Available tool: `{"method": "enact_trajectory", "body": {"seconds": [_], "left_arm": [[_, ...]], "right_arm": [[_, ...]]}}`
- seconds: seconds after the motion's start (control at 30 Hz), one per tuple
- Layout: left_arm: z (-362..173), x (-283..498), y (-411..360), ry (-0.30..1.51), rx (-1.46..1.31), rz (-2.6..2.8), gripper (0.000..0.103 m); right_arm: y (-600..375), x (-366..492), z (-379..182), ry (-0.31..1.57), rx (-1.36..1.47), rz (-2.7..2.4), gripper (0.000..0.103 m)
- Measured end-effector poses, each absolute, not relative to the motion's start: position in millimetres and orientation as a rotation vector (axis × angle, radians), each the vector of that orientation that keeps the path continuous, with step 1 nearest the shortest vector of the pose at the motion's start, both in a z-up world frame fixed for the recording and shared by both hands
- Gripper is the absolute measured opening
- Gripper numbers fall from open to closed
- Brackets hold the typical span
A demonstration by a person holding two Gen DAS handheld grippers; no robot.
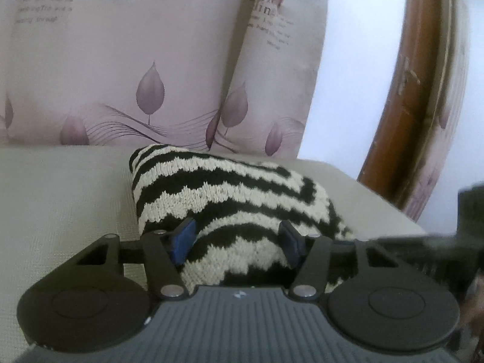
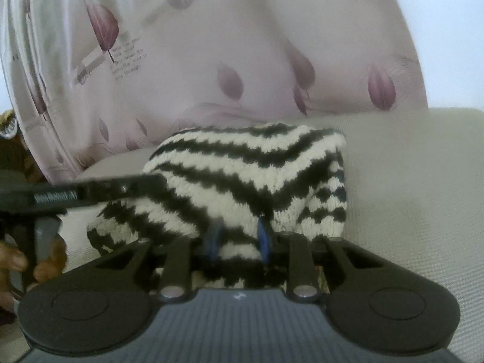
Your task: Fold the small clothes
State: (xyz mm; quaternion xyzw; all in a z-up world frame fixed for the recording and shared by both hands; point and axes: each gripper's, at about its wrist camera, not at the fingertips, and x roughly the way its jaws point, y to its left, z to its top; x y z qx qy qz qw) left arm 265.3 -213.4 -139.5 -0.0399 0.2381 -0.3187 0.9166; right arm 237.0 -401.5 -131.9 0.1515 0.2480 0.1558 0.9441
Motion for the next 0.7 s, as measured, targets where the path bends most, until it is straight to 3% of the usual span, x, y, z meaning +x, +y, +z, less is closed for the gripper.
{"method": "enact_trajectory", "body": {"seconds": [0.17, 0.37, 0.53, 0.7], "left_arm": [[-141.6, 269.2, -203.5, 0.499, -0.155, -0.681, 0.061], [-142.6, 266.2, -201.9, 0.49, -0.161, -0.688, 0.062], [-143.9, 267.0, -200.0, 0.499, -0.173, -0.7, 0.062], [-143.1, 267.9, -200.0, 0.505, -0.165, -0.702, 0.062]], "right_arm": [[-426.1, 247.4, -110.9, 0.425, 0.496, 0.312, 0.027], [-395.5, 318.4, -62.7, 0.456, 0.271, 0.317, 0.028], [-358.3, 375.9, -96.8, 0.661, 0.069, 0.332, 0.025], [-359.6, 367.8, -101.3, 0.622, 0.076, 0.328, 0.025]]}}
